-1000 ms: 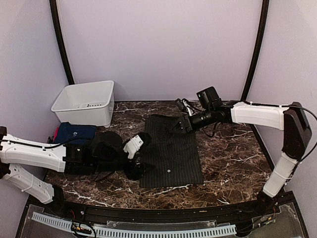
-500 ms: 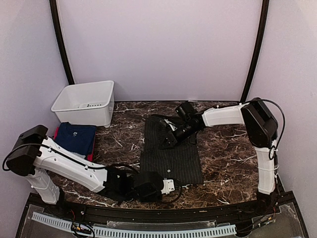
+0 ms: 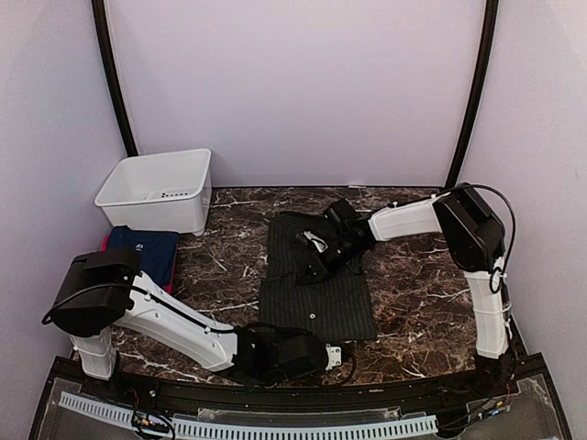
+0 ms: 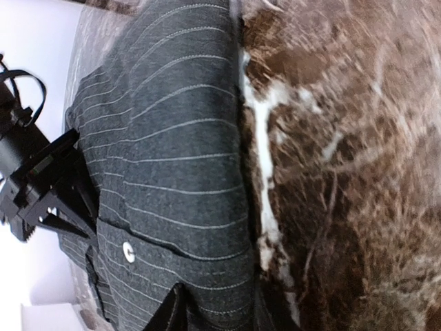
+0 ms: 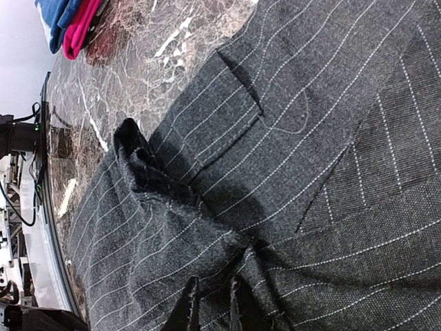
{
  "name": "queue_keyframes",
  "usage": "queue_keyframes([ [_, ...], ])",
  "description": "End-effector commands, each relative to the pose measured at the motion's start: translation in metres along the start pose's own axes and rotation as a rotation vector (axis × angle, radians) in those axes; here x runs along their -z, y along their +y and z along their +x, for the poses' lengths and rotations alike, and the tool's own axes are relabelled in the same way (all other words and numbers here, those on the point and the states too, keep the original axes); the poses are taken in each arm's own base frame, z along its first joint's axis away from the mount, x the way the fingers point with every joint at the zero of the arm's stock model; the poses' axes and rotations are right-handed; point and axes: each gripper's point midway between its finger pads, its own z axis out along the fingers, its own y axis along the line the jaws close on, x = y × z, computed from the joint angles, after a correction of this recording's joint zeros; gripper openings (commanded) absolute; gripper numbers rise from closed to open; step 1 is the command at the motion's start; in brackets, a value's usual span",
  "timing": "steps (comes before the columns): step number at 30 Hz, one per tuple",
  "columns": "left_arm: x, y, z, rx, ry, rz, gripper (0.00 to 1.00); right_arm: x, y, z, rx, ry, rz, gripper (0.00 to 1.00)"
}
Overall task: Fold and stack the mixed laundry pile
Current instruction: Pick up the 2/3-rectangle-folded shirt from the center of the board, then fold the 2/3-rectangle-folded shirt at the center of the board.
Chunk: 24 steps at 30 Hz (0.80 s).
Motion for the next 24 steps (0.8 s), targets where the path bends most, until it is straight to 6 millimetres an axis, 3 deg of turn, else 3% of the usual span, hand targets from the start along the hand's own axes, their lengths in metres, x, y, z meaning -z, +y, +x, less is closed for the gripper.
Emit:
queue_keyframes([
  [1,-0.003,0.011,0.013,-0.068,0.066,-0.092,0.26,-0.020,-0.010,0.031,-0.015,0.061,0.033,0.14],
  [3,0.013,0.025,0.002,-0.038,0.023,-0.089,0.14,-0.024,-0.003,0.039,-0.008,0.077,0.026,0.14],
  [4,0.018,0.021,-0.001,-0.032,0.008,-0.044,0.06,-0.026,0.001,0.044,-0.007,0.084,0.020,0.14],
  [5,0.030,0.030,-0.009,-0.007,-0.021,-0.032,0.03,-0.028,0.007,0.048,0.001,0.089,0.015,0.14],
  [6,0.037,0.026,-0.011,0.000,-0.031,0.025,0.00,-0.028,0.014,0.050,0.010,0.090,0.012,0.13],
  [7,0.050,0.032,-0.019,0.024,-0.067,0.050,0.00,-0.030,0.019,0.056,0.012,0.099,0.006,0.13],
  [12,0.096,0.027,-0.030,0.064,-0.118,0.283,0.00,-0.034,0.056,0.083,0.026,0.136,-0.037,0.13],
  [15,0.114,0.030,-0.033,0.084,-0.121,0.353,0.00,-0.021,0.080,0.091,0.037,0.137,-0.084,0.15],
  [19,0.130,0.030,-0.029,0.120,-0.115,0.450,0.00,0.007,0.107,0.080,0.084,0.120,-0.113,0.24],
  [22,0.135,0.034,-0.029,0.169,-0.133,0.521,0.00,0.035,0.118,0.047,0.133,0.059,-0.090,0.35],
  [24,0.137,0.037,-0.028,0.190,-0.135,0.552,0.00,0.053,0.117,0.020,0.144,-0.004,-0.086,0.37],
])
